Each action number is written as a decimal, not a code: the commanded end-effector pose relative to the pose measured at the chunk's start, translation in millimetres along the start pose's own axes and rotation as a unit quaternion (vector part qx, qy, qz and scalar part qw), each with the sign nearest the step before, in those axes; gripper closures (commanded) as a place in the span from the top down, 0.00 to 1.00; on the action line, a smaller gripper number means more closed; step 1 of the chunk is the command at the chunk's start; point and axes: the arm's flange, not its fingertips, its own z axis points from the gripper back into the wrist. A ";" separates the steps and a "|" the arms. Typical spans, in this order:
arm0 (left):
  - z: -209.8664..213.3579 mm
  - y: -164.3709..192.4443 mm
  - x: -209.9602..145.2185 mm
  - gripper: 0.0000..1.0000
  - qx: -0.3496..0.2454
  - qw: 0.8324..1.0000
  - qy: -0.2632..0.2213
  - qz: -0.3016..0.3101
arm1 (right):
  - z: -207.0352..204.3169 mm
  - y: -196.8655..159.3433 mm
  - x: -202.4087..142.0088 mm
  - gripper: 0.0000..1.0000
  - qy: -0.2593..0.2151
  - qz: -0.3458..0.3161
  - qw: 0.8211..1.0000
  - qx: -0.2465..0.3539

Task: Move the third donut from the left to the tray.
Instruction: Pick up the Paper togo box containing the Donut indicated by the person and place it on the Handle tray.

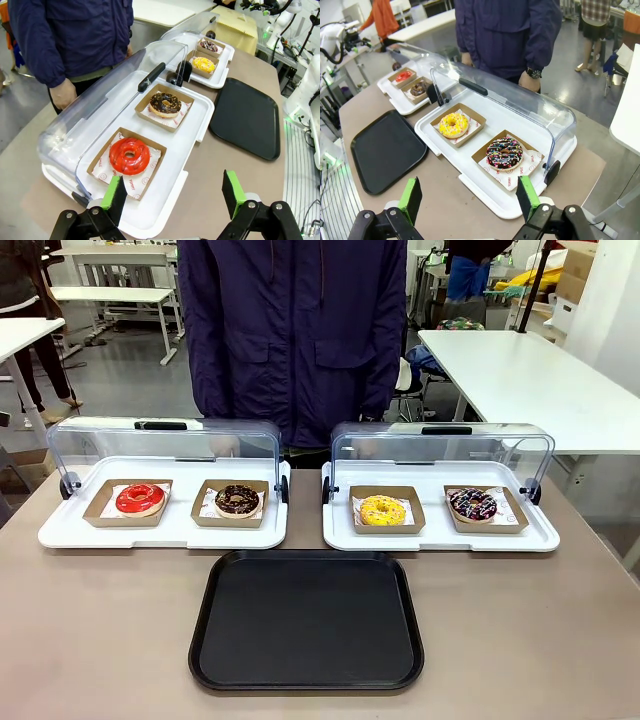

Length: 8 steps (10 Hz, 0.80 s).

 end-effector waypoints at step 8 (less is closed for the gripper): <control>2.7 0.1 1.2 1.00 -0.004 1.000 -0.005 -0.005 | -0.5 -0.7 2.0 1.00 -0.008 0.003 1.000 0.001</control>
